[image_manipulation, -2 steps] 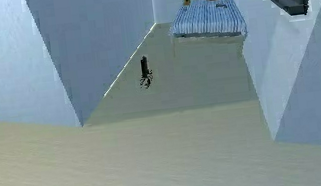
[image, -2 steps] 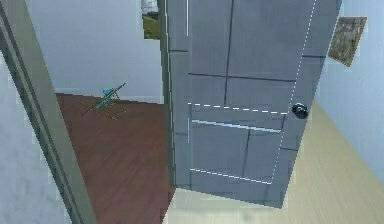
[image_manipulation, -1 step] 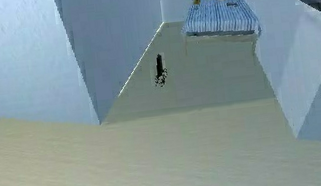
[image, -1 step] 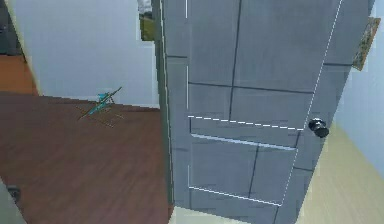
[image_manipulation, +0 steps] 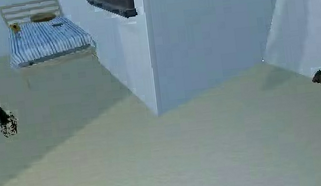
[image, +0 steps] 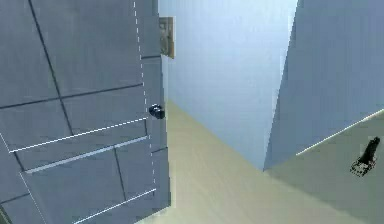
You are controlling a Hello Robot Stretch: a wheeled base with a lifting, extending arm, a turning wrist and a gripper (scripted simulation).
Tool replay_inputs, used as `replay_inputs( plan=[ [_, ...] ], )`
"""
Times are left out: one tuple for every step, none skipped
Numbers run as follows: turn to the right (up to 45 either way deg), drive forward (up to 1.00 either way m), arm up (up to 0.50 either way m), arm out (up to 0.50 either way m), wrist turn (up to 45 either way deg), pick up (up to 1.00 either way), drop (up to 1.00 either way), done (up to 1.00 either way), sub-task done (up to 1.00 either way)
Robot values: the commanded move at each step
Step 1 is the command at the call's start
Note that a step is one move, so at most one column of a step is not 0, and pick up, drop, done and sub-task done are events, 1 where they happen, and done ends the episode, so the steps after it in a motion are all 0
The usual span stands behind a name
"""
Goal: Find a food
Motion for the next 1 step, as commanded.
replay_inputs(
  plan=[
    [45.0,0.00,0.00,0.00,0.0,0.00,0.00,0.00,0.00]
  ],
)
